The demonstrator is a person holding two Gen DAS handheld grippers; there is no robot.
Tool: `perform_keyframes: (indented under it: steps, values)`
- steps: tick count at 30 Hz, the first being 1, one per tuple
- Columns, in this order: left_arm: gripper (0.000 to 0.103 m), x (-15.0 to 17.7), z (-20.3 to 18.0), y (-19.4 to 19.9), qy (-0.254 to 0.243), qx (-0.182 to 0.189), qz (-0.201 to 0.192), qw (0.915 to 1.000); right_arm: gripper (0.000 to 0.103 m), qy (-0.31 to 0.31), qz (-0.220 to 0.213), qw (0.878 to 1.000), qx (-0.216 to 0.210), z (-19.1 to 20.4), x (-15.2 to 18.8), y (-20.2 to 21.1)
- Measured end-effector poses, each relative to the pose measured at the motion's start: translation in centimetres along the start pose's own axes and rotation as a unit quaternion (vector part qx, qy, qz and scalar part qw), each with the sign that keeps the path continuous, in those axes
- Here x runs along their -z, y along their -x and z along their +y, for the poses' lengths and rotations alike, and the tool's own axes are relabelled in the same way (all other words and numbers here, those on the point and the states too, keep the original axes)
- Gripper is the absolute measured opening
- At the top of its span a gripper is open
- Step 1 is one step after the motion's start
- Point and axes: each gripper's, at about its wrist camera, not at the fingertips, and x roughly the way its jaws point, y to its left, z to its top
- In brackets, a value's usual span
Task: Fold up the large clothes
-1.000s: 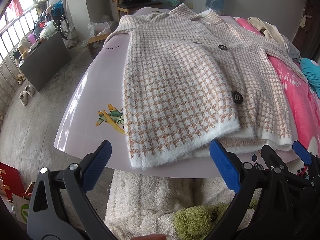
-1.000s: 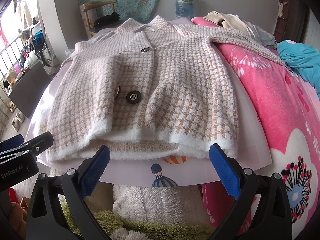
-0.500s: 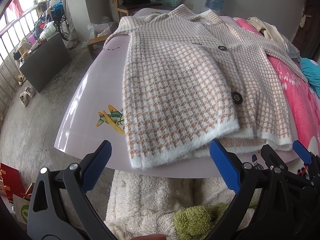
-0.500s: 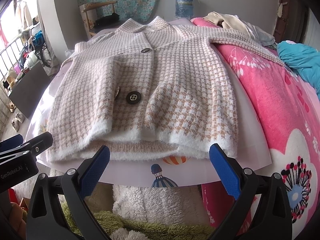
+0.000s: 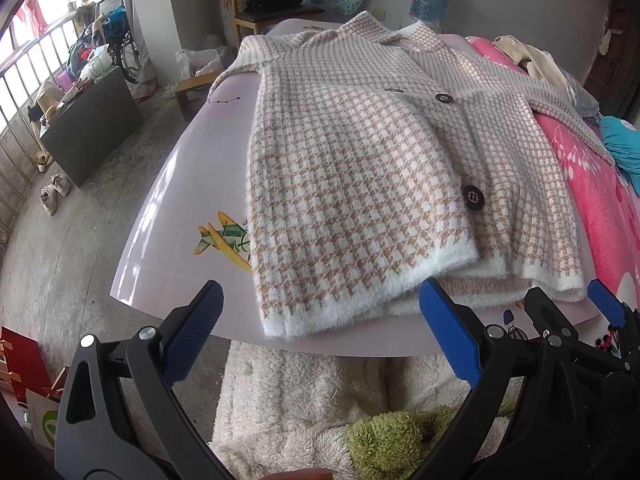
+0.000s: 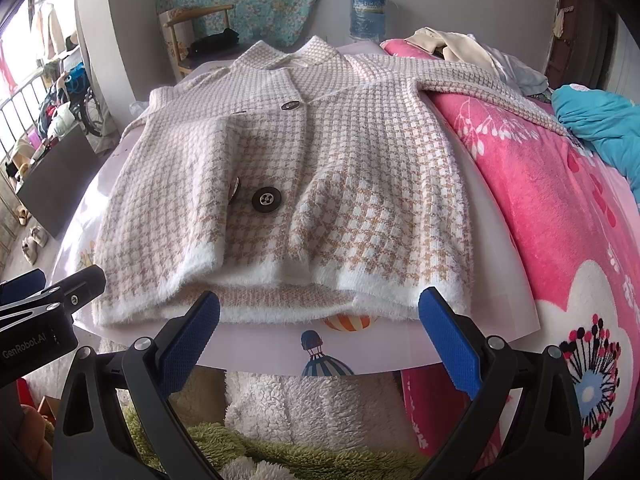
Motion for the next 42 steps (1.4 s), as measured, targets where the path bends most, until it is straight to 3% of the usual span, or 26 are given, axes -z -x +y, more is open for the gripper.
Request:
perform_keyframes:
  steps: [27, 42]
  values:
    - [0.095, -0.1, 0.0, 0.2, 0.000, 0.001, -0.002, 1.0000, 0.097, 0.000, -0.006, 1.000, 0.003, -0.2, -0.2, 0.2]
    - [0.095, -0.8, 0.8, -0.2, -0.030, 0.014, -0.006, 0.9994, 0.097, 0.008, -0.021, 0.999, 0.048, 0.1, -1.4, 0.4]
